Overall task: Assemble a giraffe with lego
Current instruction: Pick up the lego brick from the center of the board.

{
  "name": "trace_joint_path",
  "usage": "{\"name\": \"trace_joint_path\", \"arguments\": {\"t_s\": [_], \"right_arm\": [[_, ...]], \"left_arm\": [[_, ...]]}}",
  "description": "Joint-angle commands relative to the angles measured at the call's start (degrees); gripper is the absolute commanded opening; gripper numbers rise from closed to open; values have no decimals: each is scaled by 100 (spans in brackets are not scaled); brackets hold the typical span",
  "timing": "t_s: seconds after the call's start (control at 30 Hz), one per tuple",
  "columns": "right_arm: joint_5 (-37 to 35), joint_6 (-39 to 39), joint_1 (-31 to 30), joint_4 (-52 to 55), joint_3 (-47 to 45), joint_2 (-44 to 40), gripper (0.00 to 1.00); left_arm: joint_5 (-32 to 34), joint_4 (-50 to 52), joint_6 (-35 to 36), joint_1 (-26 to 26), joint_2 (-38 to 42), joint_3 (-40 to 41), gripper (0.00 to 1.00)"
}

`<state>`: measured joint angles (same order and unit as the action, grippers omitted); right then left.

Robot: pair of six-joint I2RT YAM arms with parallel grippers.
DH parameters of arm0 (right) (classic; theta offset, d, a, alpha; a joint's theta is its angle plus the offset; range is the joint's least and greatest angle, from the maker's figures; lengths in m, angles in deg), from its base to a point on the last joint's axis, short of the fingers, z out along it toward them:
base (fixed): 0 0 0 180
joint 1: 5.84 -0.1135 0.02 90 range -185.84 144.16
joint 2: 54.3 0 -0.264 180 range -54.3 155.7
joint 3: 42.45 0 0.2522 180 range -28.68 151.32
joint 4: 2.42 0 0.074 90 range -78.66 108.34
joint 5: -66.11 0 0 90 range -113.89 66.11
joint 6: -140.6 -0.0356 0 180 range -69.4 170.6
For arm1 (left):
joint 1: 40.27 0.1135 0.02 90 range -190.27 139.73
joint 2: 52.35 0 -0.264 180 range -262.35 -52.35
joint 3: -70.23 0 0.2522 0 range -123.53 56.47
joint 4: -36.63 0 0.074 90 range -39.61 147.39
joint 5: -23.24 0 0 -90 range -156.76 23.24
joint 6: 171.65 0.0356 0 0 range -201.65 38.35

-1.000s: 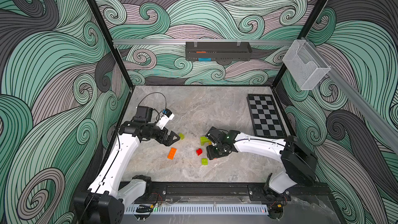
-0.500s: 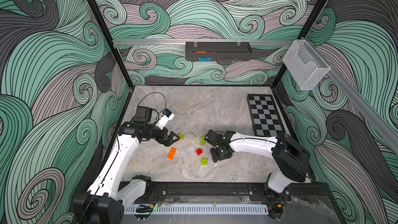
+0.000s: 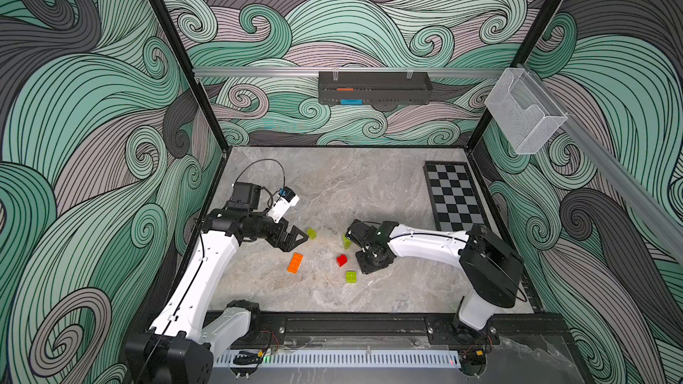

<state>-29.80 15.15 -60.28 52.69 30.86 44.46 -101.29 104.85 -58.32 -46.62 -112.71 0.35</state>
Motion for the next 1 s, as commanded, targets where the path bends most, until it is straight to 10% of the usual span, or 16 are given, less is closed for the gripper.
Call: {"name": "trace_joint_path", "arguments": {"t_s": [0.0,0.23,0.4,0.73,0.97], "right_arm": [[349,167,109,250,187,-454,23],[3002,-423,1355,-580,-46,-2372,23],[5020,-3080,2375,-4213,-1129,-3155,19],[5516,-6868,2486,-9357,-1856,-2465,14],[5497,-7366,2150,-10242,-1838,-2139,13]], "left_arm": [[50,180,623,-88,59,-316,99],[-1321,-1122,1523,-160,53,-533,99],[-2571,-2930,975,-387,-99,-594,98],[-3201,-4013,330,-922,-784,-1160,97],[-3011,-3975,277,-1240,-1037,-1361,96]]}}
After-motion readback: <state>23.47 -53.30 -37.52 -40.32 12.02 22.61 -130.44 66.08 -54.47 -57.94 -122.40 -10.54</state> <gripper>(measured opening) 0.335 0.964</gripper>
